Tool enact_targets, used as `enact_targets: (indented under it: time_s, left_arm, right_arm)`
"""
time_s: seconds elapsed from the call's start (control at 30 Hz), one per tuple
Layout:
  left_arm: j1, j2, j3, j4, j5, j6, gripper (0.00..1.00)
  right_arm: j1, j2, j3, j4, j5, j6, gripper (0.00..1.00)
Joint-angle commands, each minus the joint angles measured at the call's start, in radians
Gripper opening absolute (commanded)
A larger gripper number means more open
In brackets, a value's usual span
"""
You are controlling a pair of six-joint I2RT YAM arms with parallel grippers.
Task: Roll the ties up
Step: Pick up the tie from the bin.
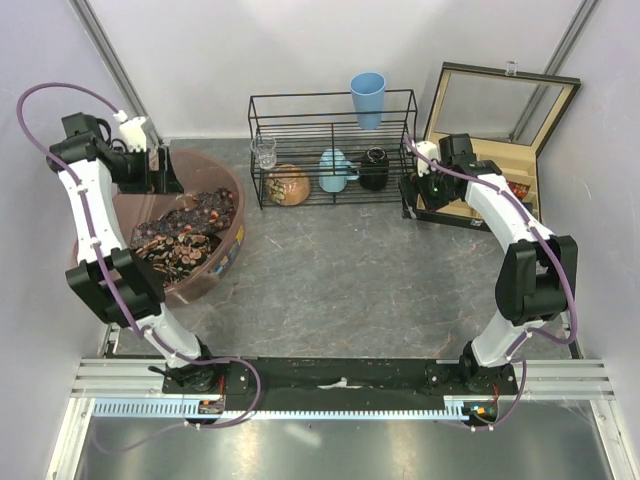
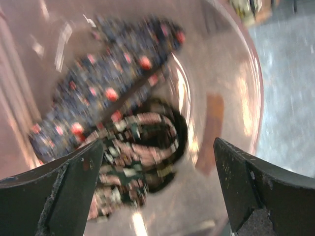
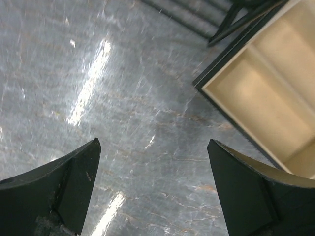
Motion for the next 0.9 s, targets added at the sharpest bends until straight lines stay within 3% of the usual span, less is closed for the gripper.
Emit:
enact_targets:
  time_s: [0.0, 0.13, 0.17, 0.37, 0.57, 0.87]
  left_arm:
    - [-0.015, -0.115, -0.109, -0.183, 0.077, 0.256, 0.99]
    - [-0.001, -0.155, -0.235, -0.25, 0.091, 0.441, 0.96]
    - [0.001, -0.158, -0.269, -0.289, 0.103, 0.56, 0.95]
    - [-0.001, -0.083, -0.274, -0.316, 0.101, 0.832, 0.88]
    - [-0.042, 0.035, -0.255, -0.315, 0.056, 0.951, 0.84]
    - [-0.102, 0.13, -0.304, -0.215, -0.031, 0.991, 0.82]
  right_arm:
    - [0.006, -0.029, -0.036, -0.004, -0.031, -0.049, 0.98]
    - [0.006, -0.017, -0.06, -0.002, -0.05, -0.054, 0.98]
    - [0.008, -0.011, -0.062, -0.005, -0.05, -0.055, 0.98]
    - [0.006, 0.029, -0.039, -0.03, -0.057, -0.083, 0.98]
    - [0.005, 0.057, -0.013, -0.058, -0.06, -0.106, 0.98]
    - [0.002, 0.063, -0.005, -0.087, -0.039, -0.095, 0.98]
